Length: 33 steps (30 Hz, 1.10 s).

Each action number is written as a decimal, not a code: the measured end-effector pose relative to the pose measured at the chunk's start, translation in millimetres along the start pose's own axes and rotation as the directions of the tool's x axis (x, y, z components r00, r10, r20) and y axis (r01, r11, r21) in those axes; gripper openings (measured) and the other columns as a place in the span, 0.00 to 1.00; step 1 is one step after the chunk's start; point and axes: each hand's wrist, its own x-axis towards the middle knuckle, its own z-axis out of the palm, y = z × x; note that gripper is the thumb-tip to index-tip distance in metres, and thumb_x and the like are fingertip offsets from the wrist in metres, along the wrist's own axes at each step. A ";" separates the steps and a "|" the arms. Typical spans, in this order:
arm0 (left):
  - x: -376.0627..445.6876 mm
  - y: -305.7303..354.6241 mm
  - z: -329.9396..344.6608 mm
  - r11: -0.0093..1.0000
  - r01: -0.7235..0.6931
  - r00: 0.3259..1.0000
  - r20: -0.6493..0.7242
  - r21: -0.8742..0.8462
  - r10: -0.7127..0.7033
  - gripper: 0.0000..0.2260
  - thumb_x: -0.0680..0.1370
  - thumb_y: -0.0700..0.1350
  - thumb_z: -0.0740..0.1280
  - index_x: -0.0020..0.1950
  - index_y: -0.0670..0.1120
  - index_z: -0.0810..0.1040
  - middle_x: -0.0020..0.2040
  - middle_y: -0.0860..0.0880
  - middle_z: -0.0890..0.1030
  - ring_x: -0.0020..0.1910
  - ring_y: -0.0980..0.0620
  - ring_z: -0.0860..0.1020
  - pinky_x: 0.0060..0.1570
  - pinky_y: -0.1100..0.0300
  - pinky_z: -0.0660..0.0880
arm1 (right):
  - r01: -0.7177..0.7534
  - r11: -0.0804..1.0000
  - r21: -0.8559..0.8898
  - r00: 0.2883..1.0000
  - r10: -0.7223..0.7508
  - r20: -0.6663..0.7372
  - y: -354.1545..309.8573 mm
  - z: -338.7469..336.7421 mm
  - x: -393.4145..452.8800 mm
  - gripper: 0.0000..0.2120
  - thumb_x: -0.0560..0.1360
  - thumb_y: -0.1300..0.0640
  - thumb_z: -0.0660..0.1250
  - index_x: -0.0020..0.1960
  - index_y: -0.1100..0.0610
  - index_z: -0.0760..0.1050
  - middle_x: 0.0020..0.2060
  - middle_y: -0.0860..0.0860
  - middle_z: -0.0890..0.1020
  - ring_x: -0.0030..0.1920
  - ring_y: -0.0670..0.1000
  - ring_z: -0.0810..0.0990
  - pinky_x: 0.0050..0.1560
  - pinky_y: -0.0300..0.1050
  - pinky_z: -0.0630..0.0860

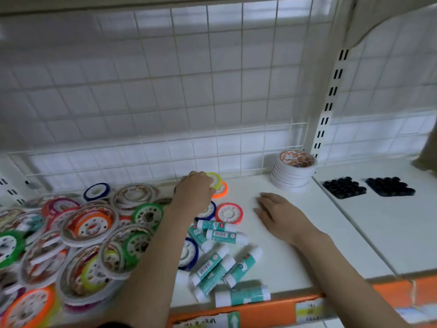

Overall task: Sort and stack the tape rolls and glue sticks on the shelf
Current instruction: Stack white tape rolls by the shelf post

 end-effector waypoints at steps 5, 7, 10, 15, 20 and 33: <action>18.7 2.0 7.1 0.999 -0.007 0.997 0.079 0.046 0.003 0.17 0.81 0.49 0.56 0.67 0.45 0.73 0.64 0.44 0.73 0.63 0.45 0.69 0.60 0.51 0.68 | -0.044 0.997 0.065 0.998 0.047 -0.048 -1.7 3.5 -2.0 0.27 0.76 0.47 0.50 0.67 0.61 0.71 0.66 0.58 0.72 0.67 0.56 0.70 0.69 0.41 0.61; 20.9 4.4 7.9 0.999 -0.017 0.997 0.072 0.041 0.014 0.17 0.81 0.48 0.57 0.66 0.44 0.73 0.63 0.43 0.73 0.63 0.44 0.70 0.60 0.51 0.69 | -0.045 0.996 0.079 0.997 0.050 -0.064 -2.6 3.8 -3.2 0.28 0.75 0.47 0.49 0.66 0.62 0.72 0.65 0.58 0.73 0.66 0.56 0.71 0.69 0.42 0.62; 23.3 6.3 11.3 0.999 -0.036 0.997 0.064 0.032 0.034 0.16 0.81 0.48 0.57 0.64 0.42 0.74 0.61 0.43 0.74 0.61 0.44 0.70 0.59 0.51 0.69 | -0.039 0.996 0.084 0.996 0.045 -0.073 -3.2 4.5 -5.0 0.29 0.76 0.45 0.47 0.65 0.62 0.72 0.65 0.58 0.73 0.66 0.57 0.71 0.69 0.42 0.61; 26.9 6.1 16.3 0.999 -0.050 0.996 0.078 0.018 0.048 0.17 0.82 0.48 0.56 0.65 0.43 0.74 0.62 0.43 0.74 0.61 0.45 0.70 0.59 0.52 0.69 | -0.053 0.993 0.102 0.995 0.061 -0.082 -3.0 4.9 -5.7 0.30 0.75 0.45 0.47 0.65 0.62 0.72 0.65 0.58 0.74 0.66 0.57 0.71 0.69 0.43 0.62; 24.9 8.4 16.0 0.998 -0.064 0.992 0.108 0.025 0.061 0.16 0.81 0.49 0.56 0.64 0.42 0.73 0.61 0.43 0.75 0.58 0.44 0.74 0.55 0.53 0.70 | -0.055 0.993 0.104 0.995 0.064 -0.083 -3.9 4.3 -6.1 0.30 0.75 0.45 0.47 0.66 0.61 0.71 0.66 0.57 0.73 0.67 0.56 0.70 0.69 0.42 0.60; 6.5 12.2 3.0 0.992 -0.107 0.994 -0.033 -0.061 0.105 0.18 0.80 0.50 0.60 0.68 0.47 0.69 0.63 0.48 0.73 0.61 0.48 0.70 0.57 0.55 0.67 | -0.038 0.997 0.066 0.997 0.042 -0.060 -5.0 0.5 -7.7 0.20 0.81 0.51 0.55 0.70 0.59 0.67 0.70 0.54 0.68 0.71 0.52 0.64 0.70 0.38 0.55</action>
